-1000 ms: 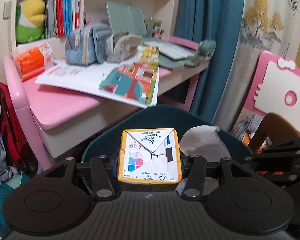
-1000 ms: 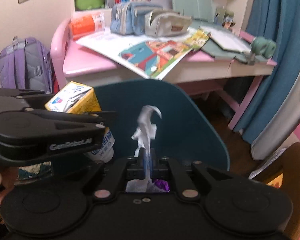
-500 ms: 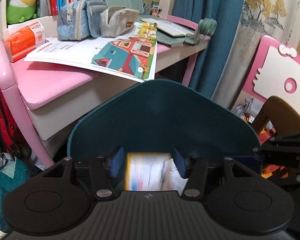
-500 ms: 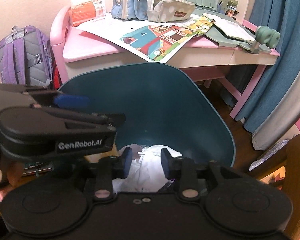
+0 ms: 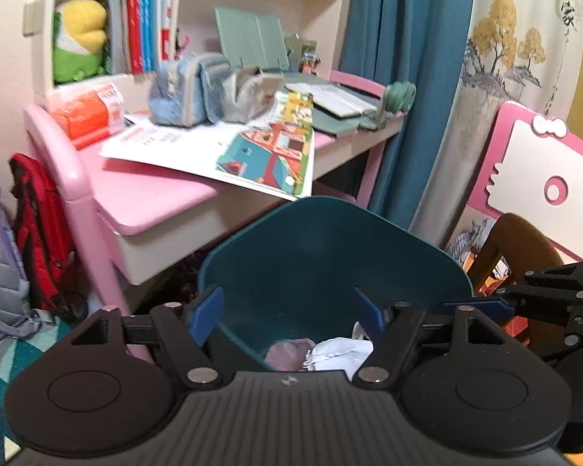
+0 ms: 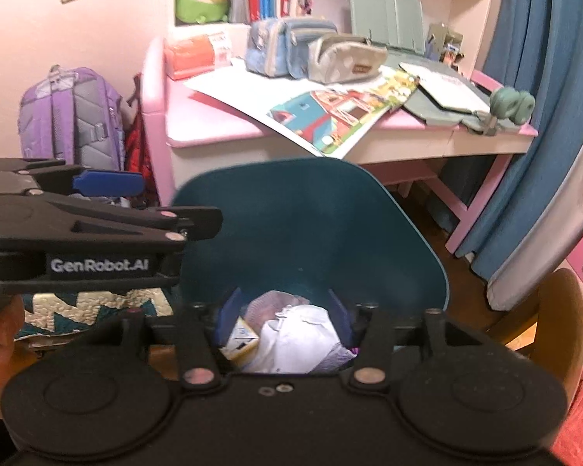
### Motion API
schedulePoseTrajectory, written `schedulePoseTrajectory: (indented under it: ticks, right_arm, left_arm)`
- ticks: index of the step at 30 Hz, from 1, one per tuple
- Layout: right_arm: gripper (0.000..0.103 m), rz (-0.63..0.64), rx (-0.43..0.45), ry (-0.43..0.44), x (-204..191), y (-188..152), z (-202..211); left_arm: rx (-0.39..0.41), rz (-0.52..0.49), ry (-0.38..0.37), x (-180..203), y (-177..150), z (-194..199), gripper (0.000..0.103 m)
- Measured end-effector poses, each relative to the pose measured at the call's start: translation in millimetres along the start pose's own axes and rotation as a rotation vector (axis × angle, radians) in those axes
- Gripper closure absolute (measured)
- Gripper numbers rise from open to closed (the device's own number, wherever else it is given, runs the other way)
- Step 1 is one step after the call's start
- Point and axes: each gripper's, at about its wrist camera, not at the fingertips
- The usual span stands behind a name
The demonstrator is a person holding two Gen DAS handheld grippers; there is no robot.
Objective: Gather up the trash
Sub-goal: 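Open left tool dropping milk carton while right tool drops tissue into bin, then swing both open tools back down toward the trash under the bench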
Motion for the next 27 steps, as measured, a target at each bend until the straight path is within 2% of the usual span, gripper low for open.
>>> schedulePoseTrajectory:
  ticks: [13,22,24,27]
  right_arm:
    - [0.04,0.073,0.09,0.066,-69,-8,55]
    - [0.02,0.162,0.14,0.155,-136,-21,72]
    - [0.018,0.183,0.143,0.177,-154,-23,70]
    - [0.013,0.225,0.146,0.203,-180,-28,65]
  left_arm:
    - [0.092,0.016,0.061,-41,-25,99,0.022]
    - [0.137,0.052,0.115,-88,-60,160,0.021]
    - [0.143,0.065,0.135,-101,-70,172,0.02]
    - [0.15,0.09,0.174,-122,-86,189,0.015]
Point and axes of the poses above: each gripper's, at about its wrist camera, not at the fingertips, and z roughly against the way its jaws point, x to its right, y to its top, and after that the axes turned 1 degree about -y, right-handed
